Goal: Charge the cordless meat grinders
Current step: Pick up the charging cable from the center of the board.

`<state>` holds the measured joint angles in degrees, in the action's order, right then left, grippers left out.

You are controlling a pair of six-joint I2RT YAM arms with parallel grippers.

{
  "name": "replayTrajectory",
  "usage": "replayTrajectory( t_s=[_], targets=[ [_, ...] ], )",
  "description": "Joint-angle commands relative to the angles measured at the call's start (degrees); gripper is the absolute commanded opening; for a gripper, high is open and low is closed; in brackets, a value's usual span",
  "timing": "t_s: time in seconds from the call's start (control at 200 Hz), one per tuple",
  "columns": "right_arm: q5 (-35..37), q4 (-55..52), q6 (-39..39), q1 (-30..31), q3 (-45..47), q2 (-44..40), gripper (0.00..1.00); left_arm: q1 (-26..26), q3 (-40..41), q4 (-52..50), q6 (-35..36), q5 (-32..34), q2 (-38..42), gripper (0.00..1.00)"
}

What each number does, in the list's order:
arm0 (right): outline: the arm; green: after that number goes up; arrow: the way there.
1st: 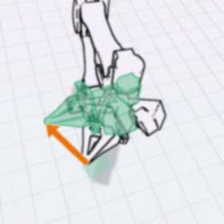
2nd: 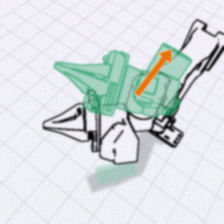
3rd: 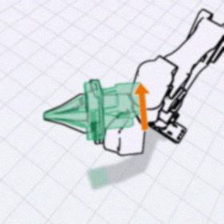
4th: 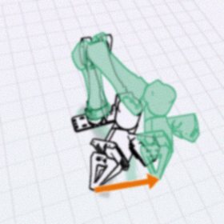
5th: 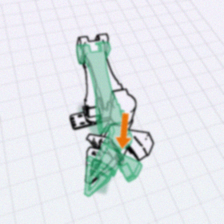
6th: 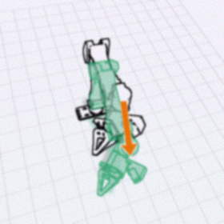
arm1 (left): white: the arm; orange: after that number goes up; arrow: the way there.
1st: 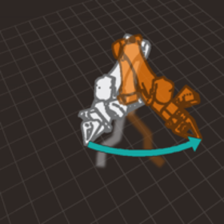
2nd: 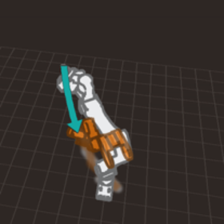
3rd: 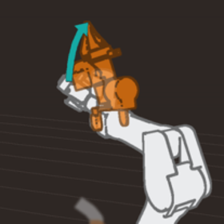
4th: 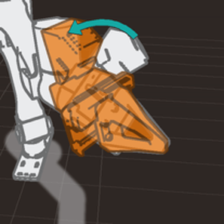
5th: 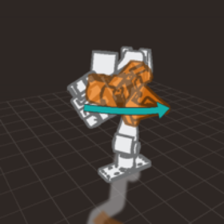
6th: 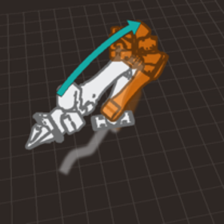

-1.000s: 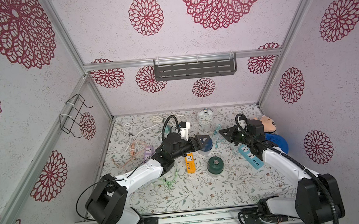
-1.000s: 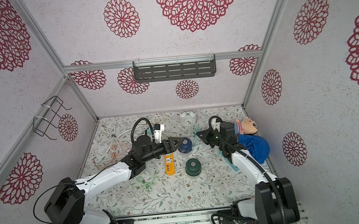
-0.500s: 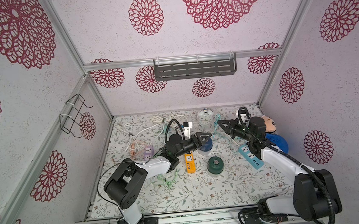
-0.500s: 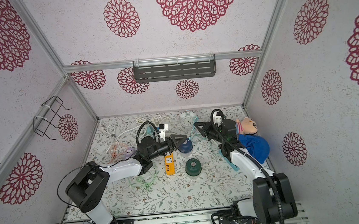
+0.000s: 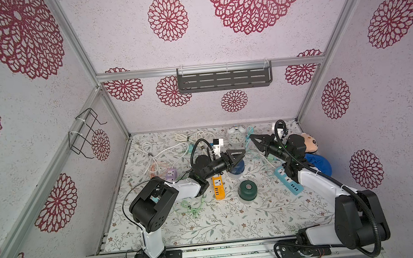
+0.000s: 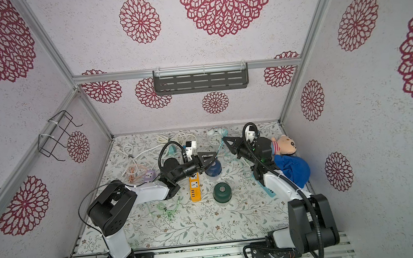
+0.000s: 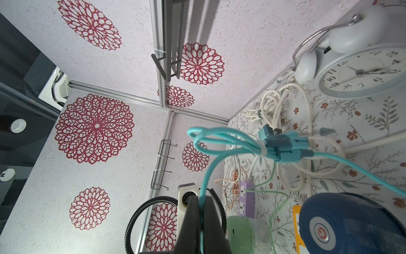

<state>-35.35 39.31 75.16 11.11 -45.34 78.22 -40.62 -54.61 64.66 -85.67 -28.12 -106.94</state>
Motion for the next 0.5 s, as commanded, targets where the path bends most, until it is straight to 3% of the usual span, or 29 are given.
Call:
replayTrajectory(
  t_s=[0.0, 0.495],
  targets=[
    [-0.31, 5.17, 0.83, 0.54, 0.30, -0.17, 0.00, -0.25, -0.94, 4.58, -2.86, -0.08, -0.78, 0.45],
    [0.12, 3.28, -1.90, 0.67, 2.26, -2.32, 0.00, 0.19, -0.32, 9.54, -6.33, 1.49, -1.70, 0.27]
  ],
)
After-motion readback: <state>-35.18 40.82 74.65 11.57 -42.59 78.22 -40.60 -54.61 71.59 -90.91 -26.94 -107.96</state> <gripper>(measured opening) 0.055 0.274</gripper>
